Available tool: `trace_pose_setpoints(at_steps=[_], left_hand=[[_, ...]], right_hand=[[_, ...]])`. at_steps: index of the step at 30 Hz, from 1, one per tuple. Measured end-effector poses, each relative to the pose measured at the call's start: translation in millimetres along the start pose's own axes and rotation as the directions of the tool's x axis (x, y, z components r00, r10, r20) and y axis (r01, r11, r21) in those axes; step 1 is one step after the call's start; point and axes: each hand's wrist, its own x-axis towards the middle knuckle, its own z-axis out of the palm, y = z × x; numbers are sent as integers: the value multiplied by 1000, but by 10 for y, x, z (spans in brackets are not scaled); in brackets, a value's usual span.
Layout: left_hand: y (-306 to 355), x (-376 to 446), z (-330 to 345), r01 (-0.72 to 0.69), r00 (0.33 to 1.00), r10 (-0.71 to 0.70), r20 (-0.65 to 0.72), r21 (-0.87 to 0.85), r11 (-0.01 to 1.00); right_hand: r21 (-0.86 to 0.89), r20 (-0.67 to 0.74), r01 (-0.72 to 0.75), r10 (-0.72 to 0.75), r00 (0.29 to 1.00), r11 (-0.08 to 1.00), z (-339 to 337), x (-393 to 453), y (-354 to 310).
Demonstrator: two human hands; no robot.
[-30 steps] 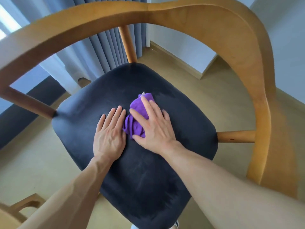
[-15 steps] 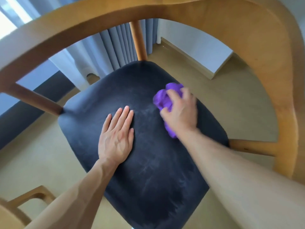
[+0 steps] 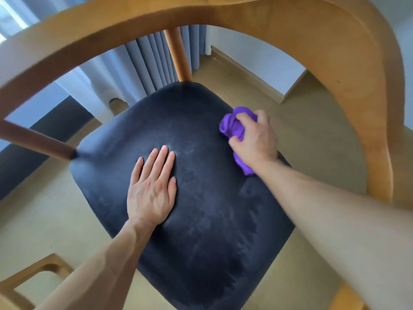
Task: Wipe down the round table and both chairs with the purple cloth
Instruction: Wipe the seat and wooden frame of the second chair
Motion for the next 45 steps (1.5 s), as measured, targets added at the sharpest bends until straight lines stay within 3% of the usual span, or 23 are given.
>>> trace_pose_setpoints(at_steps=[3, 6, 11, 14, 18, 23, 25, 29, 33, 35, 38, 40, 43, 45], left_hand=[[-25, -32, 10, 0, 1000, 0, -6, 2, 1000], [-29, -21, 37, -13, 999, 13, -30, 0, 1000], [-10, 15, 43, -10, 1000, 10, -26, 2, 1000], [3, 5, 37, -6, 1000, 6, 1, 10, 1000], [23, 15, -13, -6, 999, 6, 39, 4, 1000], [41, 10, -71, 9, 997, -8, 78, -10, 1000], [33, 21, -93, 18, 995, -18, 100, -6, 1000], [36, 19, -93, 36, 990, -32, 137, -23, 999], [17, 45, -75, 23, 991, -19, 135, -23, 999], [44, 43, -77, 17, 988, -15, 152, -15, 1000], [65, 46, -95, 13, 983, -16, 182, 16, 1000], [103, 68, -148, -1, 977, -9, 213, 47, 999], [168, 90, -205, 1, 967, -24, 252, 94, 996], [177, 104, -225, 18, 965, -41, 259, 90, 996]], right_hand=[[114, -34, 112, -108, 994, 987, 204, -457, -546], [44, 24, 271, -273, 962, 961, 246, -590, -684], [-98, 34, 84, -81, 996, 992, -44, -126, -93], [-96, -32, -166, 164, 986, 981, -89, -203, 87], [-91, -65, -432, 428, 902, 897, -163, -589, 202], [-66, -88, -632, 626, 774, 772, -198, -1340, 113], [-47, -76, -646, 642, 763, 762, -133, -1499, -169], [31, -42, -554, 554, 831, 832, -17, -1494, -576], [-54, -71, -465, 461, 885, 884, -132, -1085, -299], [-96, -68, -553, 548, 833, 828, -237, -1010, 43], [-49, -80, -728, 724, 685, 684, -238, -1158, 229], [-55, -61, -744, 741, 668, 666, -165, -1343, 15], [-11, -32, -707, 707, 707, 707, 28, -1760, -624], [21, 21, -611, 610, 792, 792, 135, -2034, -1064]])
